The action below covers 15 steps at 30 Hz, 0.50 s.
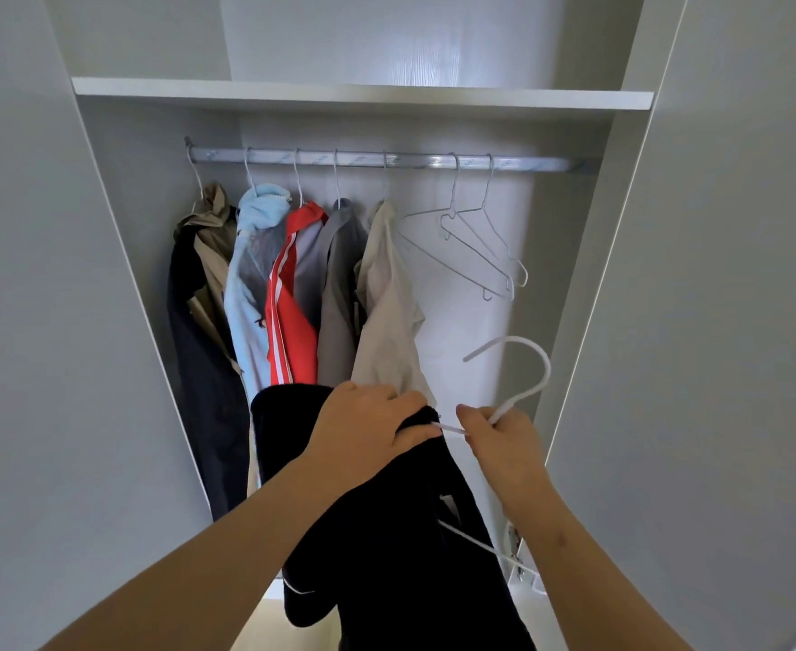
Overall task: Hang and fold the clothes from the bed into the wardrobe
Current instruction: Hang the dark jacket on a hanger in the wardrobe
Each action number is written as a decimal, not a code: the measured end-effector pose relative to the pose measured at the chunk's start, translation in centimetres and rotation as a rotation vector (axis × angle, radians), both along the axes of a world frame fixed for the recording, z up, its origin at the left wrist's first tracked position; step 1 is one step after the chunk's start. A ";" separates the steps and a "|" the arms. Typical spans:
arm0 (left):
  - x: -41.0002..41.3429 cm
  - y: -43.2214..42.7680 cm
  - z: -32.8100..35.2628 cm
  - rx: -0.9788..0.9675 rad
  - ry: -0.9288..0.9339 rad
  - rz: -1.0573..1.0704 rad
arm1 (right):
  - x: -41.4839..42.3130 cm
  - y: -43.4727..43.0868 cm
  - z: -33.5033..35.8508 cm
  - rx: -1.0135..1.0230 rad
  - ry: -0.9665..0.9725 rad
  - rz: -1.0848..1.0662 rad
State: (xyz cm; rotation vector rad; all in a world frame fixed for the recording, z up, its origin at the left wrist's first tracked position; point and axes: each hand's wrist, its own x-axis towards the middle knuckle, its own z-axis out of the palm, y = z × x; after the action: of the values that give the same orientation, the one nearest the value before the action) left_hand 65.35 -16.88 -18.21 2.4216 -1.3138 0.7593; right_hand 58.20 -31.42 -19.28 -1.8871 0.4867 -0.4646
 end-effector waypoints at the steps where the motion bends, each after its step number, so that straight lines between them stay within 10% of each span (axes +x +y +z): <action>1: -0.2 -0.2 -0.1 -0.008 0.062 0.017 | 0.0 -0.1 0.2 -0.068 -0.008 -0.019; 8: -0.4 -1.4 -0.7 -0.235 0.314 0.167 | -1.0 -0.6 0.3 -0.269 -0.495 -0.259; 15: -0.2 -2.6 0.9 -0.395 0.345 0.216 | -0.8 -0.4 -1.6 -0.003 -0.226 0.247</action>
State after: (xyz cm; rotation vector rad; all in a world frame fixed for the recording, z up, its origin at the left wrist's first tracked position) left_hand 65.19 -19.44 -17.30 2.2572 -0.7054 0.5534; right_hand 57.44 -31.79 -20.90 -1.8407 0.1015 -0.5054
